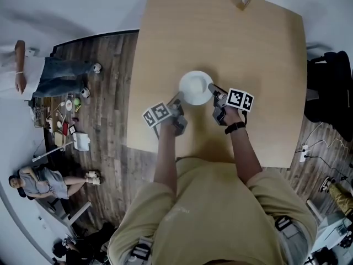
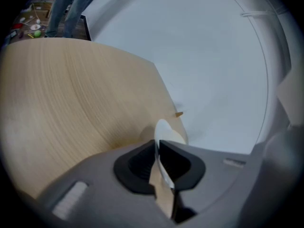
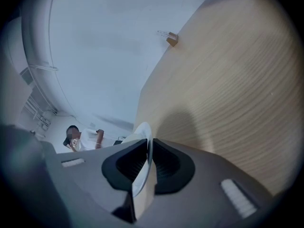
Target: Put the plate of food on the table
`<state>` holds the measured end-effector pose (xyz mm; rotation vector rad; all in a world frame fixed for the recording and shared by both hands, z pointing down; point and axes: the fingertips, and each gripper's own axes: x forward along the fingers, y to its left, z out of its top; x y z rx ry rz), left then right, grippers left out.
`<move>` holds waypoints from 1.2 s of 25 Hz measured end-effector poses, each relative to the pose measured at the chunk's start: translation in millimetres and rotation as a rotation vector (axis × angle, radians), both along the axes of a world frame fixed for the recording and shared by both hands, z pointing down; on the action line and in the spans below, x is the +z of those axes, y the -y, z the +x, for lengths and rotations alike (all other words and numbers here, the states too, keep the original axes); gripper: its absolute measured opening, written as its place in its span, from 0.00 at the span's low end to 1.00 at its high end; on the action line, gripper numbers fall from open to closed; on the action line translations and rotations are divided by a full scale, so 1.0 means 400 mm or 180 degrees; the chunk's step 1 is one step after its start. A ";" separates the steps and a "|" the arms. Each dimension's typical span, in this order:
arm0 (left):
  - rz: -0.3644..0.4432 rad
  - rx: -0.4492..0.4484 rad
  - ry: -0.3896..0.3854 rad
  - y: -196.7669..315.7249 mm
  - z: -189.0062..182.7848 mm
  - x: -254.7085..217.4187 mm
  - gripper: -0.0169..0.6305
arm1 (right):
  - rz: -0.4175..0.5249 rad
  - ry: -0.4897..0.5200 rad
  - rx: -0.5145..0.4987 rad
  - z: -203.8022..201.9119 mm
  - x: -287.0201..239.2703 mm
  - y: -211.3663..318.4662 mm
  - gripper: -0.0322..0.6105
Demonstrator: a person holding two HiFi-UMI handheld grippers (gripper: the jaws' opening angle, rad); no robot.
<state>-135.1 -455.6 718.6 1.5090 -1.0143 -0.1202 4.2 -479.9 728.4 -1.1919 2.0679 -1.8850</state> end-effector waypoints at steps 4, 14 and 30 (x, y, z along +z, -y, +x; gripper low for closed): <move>-0.0039 0.0104 0.0169 0.061 -0.007 0.049 0.07 | -0.0024 -0.0187 0.0004 -0.010 0.050 0.056 0.11; -0.0160 0.0353 0.0654 0.098 -0.014 0.138 0.09 | -0.0184 -0.0643 -0.0041 -0.022 0.133 0.075 0.14; 0.0136 0.0389 0.1193 0.060 -0.048 0.094 0.13 | 0.0352 -0.1465 -0.0297 0.025 0.103 0.037 0.18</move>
